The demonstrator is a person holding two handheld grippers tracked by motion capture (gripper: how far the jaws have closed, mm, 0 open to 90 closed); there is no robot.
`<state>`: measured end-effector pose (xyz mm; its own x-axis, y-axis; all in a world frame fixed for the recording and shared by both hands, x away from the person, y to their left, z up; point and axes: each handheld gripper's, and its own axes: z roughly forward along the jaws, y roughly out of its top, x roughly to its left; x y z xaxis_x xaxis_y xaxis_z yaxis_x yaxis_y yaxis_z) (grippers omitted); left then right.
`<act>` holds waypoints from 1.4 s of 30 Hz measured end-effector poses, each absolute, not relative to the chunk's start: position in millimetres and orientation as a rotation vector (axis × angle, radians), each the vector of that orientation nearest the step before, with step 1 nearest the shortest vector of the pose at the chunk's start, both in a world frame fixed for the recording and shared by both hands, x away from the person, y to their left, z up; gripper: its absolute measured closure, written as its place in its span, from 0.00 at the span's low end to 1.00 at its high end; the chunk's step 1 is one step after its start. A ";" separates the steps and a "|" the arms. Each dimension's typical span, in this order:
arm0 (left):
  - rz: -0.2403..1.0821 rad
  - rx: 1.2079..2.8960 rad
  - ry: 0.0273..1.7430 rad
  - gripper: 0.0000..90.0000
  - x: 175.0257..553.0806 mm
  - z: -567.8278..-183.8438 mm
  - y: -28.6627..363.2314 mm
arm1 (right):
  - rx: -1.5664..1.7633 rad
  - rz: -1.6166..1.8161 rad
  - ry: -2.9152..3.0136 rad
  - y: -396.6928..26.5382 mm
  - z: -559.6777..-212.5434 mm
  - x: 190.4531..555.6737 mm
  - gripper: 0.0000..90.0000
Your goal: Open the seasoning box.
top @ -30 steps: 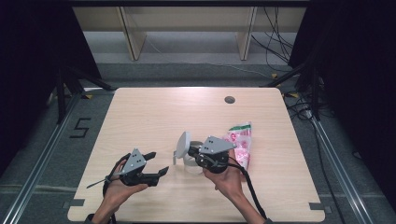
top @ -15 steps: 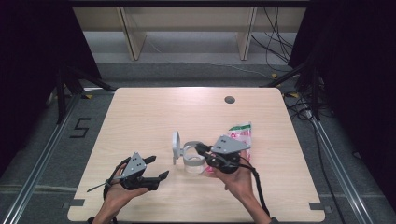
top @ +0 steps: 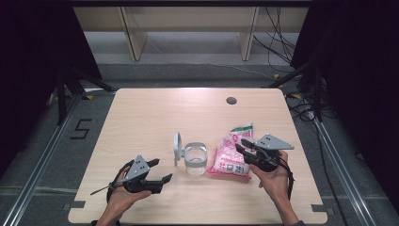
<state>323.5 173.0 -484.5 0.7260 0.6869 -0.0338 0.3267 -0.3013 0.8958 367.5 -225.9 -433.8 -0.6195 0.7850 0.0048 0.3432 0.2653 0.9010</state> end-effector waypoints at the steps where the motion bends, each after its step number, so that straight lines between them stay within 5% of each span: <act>1: 0.445 1.911 0.778 0.29 323.3 -484.0 173.0 | 1.051 1.311 2.074 -227.0 -435.3 367.6 0.71; 15: 0.429 1.912 0.778 0.29 322.3 -486.7 167.9 | 1.234 1.219 2.051 -246.3 -453.8 382.2 0.53; 42: 0.421 1.914 0.771 0.28 322.9 -488.2 165.8 | 1.362 1.201 2.051 -257.8 -474.7 407.4 0.49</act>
